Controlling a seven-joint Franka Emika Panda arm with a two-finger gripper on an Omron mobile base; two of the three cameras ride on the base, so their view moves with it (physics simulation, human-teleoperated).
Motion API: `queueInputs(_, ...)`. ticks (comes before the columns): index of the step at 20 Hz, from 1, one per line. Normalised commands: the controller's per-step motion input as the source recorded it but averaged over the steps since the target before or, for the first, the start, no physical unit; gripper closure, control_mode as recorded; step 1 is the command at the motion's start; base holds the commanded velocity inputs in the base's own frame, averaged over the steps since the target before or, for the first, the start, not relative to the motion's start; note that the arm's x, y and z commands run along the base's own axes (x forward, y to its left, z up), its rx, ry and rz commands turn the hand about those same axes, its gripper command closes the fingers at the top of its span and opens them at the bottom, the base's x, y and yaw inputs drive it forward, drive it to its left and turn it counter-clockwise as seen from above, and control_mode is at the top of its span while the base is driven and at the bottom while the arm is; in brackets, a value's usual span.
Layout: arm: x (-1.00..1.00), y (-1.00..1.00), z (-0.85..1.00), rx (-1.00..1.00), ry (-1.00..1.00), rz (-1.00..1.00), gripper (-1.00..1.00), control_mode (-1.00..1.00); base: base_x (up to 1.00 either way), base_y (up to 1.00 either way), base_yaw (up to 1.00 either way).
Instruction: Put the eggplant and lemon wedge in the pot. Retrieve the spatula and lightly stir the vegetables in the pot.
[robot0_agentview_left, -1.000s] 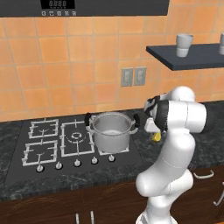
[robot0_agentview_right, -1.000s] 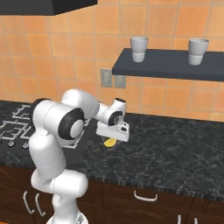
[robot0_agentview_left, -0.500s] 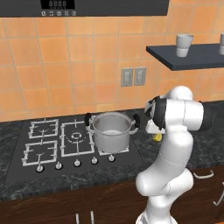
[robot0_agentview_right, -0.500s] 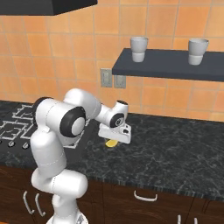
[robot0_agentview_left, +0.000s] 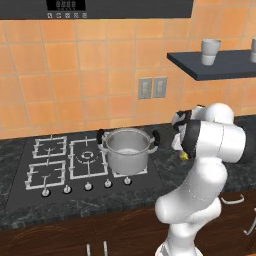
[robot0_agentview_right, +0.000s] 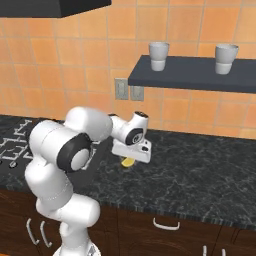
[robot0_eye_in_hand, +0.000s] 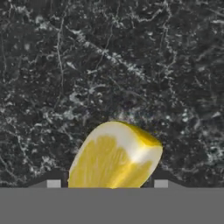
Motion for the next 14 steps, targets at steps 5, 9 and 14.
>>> queueInputs(5, -0.52, 0.00, 0.98, 0.00, -0.21, 0.00, 1.00, -1.00, 0.00, 0.00, 0.00)
queueInputs(9, -0.55, 0.23, 1.00, 0.00, -0.17, 0.00, 1.00, -1.00, 0.00, 0.00, 0.00)
queueInputs(14, -0.44, 0.61, 1.00, -0.01, -0.10, 0.00, 1.00, -1.00, 0.00, 0.00, 0.00)
